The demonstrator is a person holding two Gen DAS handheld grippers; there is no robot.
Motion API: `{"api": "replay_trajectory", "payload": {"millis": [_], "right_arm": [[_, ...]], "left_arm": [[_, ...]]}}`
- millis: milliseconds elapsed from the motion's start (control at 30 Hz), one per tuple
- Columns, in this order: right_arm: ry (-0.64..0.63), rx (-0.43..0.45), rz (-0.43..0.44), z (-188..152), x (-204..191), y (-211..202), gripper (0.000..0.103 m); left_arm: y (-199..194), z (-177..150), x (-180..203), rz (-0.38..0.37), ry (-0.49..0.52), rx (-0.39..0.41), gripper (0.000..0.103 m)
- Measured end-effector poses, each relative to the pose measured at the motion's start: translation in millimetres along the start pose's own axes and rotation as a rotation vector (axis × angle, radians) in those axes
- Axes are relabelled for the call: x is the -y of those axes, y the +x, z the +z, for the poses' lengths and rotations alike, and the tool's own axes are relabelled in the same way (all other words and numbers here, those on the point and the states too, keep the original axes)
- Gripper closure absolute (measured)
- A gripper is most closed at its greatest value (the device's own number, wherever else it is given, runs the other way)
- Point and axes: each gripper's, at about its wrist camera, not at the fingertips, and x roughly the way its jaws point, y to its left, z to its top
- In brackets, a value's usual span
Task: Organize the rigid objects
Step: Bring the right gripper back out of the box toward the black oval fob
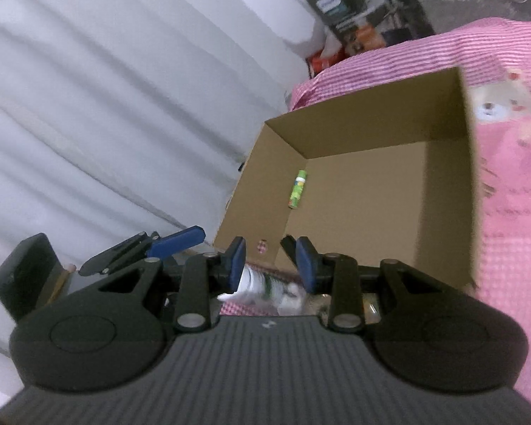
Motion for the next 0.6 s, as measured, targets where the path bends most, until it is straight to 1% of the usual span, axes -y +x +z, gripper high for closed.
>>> {"api": "replay_trajectory", "payload": {"millis": [133, 233, 300, 367, 467, 533, 600], "right_arm": [[0.011, 0.017, -0.045, -48.7, 17.4, -23.2, 0.071], [0.041, 0.014, -0.071, -80.2, 35.4, -27.6, 0.071], [0.051, 0.016, -0.106, -97.6, 45.9, -27.5, 0.071], [0.060, 0.017, -0.140, -109.9, 52.9, -26.2, 0.071], [0.069, 0.006, -0.168, -124.0, 63.8, -19.8, 0.071], [0.049, 0.001, -0.201, -125.9, 67.0, -13.7, 0.071], [0.021, 0.001, -0.233, -123.9, 67.5, -12.2, 0.071]], "left_arm": [[4.6, -21.4, 16.3, -0.033, 0.008, -0.024, 0.020], [16.0, -38.8, 28.6, -0.051, 0.022, -0.061, 0.020], [24.9, -51.0, 37.0, -0.051, 0.035, -0.084, 0.020], [32.5, -62.9, 42.6, -0.049, 0.042, -0.107, 0.020], [46.8, -79.4, 51.6, -0.064, 0.049, -0.155, 0.020], [57.5, -86.7, 59.1, -0.051, 0.071, -0.177, 0.021], [66.5, -89.6, 66.0, -0.043, 0.096, -0.183, 0.024]]}}
